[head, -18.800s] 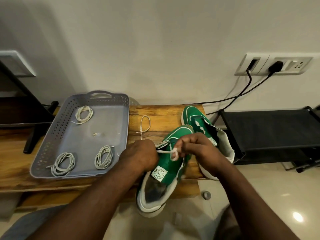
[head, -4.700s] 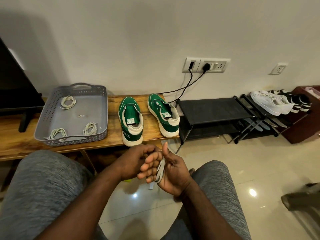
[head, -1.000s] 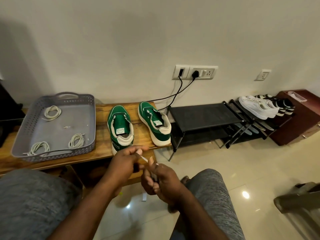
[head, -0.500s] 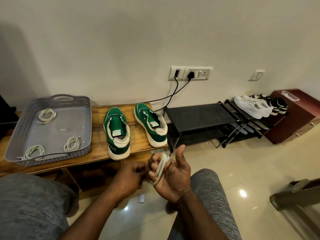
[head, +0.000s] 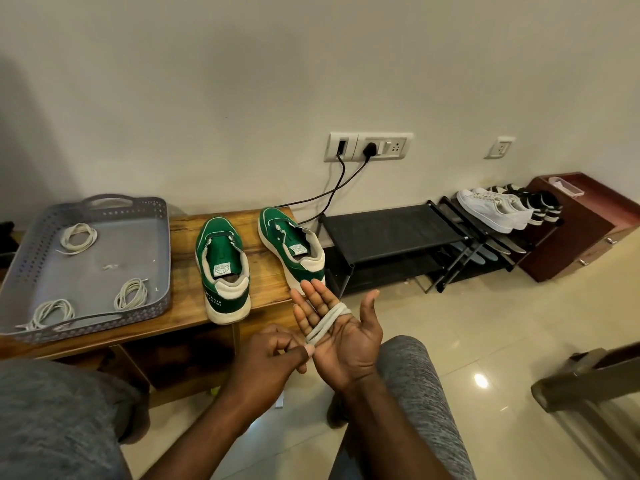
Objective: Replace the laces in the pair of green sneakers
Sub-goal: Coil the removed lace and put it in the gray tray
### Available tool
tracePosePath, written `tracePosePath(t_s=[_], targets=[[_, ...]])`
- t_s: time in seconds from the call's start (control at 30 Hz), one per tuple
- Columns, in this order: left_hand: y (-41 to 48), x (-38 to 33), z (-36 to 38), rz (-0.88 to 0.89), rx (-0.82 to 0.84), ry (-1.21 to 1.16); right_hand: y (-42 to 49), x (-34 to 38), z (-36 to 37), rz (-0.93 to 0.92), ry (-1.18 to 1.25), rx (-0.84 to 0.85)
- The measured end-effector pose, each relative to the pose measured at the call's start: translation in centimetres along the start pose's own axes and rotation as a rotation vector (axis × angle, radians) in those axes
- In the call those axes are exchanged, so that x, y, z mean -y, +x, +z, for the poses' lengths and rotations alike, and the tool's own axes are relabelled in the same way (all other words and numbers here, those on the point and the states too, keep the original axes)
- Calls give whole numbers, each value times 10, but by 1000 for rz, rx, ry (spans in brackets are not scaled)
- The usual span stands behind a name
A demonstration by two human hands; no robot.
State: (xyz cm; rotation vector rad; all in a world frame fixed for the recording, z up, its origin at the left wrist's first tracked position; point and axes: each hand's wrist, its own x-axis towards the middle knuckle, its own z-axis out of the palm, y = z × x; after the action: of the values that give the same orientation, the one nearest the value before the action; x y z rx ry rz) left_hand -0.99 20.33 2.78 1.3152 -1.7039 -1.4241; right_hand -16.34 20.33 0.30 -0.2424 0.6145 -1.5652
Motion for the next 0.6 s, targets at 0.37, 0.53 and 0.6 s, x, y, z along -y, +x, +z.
tracePosePath(t_s=[0.37, 0.53, 0.6], targets=[[5, 10, 5, 126, -117, -46, 0, -26, 13, 71, -189, -5], [4, 15, 4, 355, -148, 329, 0, -26, 11, 70, -174, -31], [4, 15, 3, 437, -154, 442, 0, -26, 11, 66, -180, -44]])
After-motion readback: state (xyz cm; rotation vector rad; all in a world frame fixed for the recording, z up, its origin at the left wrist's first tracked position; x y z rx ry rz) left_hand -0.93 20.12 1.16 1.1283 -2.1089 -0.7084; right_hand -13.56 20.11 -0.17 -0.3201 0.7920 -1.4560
